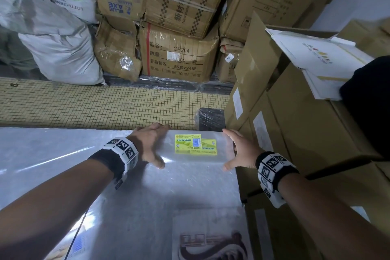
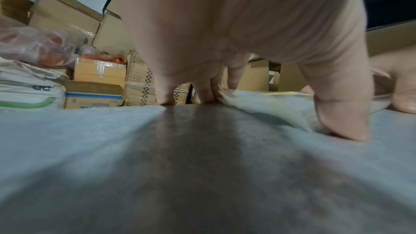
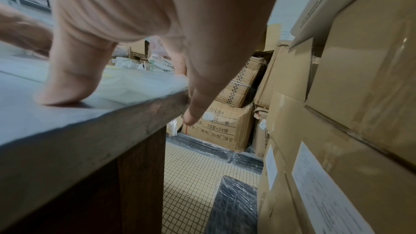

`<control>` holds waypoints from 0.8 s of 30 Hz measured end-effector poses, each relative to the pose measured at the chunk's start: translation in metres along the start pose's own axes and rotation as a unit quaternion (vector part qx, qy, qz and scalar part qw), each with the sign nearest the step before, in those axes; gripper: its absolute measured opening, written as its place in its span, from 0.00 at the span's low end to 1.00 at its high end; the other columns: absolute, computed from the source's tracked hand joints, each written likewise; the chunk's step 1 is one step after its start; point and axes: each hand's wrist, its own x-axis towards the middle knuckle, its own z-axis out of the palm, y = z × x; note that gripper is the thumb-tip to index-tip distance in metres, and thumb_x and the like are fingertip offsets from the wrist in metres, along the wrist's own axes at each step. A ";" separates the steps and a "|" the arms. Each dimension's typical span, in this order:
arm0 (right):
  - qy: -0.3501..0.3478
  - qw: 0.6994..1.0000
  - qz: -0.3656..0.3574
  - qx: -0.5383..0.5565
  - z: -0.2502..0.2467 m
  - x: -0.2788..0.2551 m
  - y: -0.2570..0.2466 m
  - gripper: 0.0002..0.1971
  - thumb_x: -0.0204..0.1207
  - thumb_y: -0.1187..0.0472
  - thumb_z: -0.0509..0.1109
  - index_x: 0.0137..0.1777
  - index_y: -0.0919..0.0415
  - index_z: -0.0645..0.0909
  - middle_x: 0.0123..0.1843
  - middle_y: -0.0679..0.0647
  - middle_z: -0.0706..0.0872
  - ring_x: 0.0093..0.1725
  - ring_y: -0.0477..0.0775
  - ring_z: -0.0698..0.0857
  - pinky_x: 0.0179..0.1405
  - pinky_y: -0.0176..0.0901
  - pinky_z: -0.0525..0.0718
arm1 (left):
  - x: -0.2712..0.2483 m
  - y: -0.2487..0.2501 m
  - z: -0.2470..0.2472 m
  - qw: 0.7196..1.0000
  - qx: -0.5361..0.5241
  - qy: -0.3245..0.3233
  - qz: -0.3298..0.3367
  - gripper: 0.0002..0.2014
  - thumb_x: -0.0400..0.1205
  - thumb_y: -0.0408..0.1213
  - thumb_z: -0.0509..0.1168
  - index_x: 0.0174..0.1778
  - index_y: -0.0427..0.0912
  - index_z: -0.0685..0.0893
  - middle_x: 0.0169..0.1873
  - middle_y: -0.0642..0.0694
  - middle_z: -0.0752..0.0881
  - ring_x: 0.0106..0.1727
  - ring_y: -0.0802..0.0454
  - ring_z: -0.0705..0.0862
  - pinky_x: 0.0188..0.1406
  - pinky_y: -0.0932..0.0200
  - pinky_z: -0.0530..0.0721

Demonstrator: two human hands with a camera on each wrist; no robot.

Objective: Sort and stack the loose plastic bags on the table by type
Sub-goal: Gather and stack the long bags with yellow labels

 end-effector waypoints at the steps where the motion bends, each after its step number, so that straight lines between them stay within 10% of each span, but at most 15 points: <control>1: 0.000 1.000 0.000 0.001 0.001 0.000 0.000 0.66 0.54 0.53 0.88 0.87 0.49 0.48 0.86 0.40 0.49 0.82 0.47 0.61 0.78 0.54 0.71 | 0.000 -0.001 0.001 1.000 -0.005 0.000 -0.002 0.65 0.59 0.61 0.79 0.86 0.50 0.47 0.76 0.52 0.66 0.78 0.47 0.67 0.80 0.37 0.60; 8: -0.004 0.997 0.008 0.075 0.002 -0.003 0.001 0.67 0.55 0.57 0.88 0.86 0.44 0.43 0.87 0.42 0.48 0.85 0.46 0.54 0.81 0.56 0.66 | -0.005 0.002 0.005 0.998 -0.056 0.016 -0.008 0.70 0.59 0.57 0.82 0.85 0.56 0.36 0.85 0.44 0.51 0.86 0.45 0.51 0.82 0.33 0.41; 11: 0.006 0.973 0.025 0.229 0.000 -0.007 0.001 0.64 0.60 0.64 0.86 0.87 0.46 0.43 0.87 0.47 0.52 0.85 0.46 0.56 0.77 0.49 0.68 | -0.015 0.000 0.005 0.987 -0.151 0.057 -0.020 0.69 0.59 0.54 0.84 0.86 0.55 0.39 0.85 0.47 0.47 0.85 0.44 0.51 0.83 0.34 0.48; 18: 0.079 0.875 0.094 0.469 0.010 -0.015 -0.008 0.38 0.81 0.58 0.69 0.86 0.56 0.52 0.85 0.54 0.63 0.81 0.52 0.68 0.81 0.50 0.66 | -0.036 0.014 0.035 0.809 -0.556 0.152 -0.114 0.45 0.73 0.41 0.71 0.85 0.56 0.55 0.82 0.53 0.64 0.81 0.50 0.66 0.81 0.39 0.64; 24: 0.100 0.870 0.117 0.469 0.026 -0.012 -0.008 0.53 0.58 0.30 0.69 0.84 0.49 0.60 0.83 0.43 0.66 0.81 0.46 0.66 0.84 0.56 0.59 | -0.029 0.040 0.043 0.745 -0.641 0.145 -0.114 0.39 0.80 0.20 0.60 0.85 0.51 0.57 0.79 0.48 0.70 0.61 0.55 0.80 0.47 0.62 0.81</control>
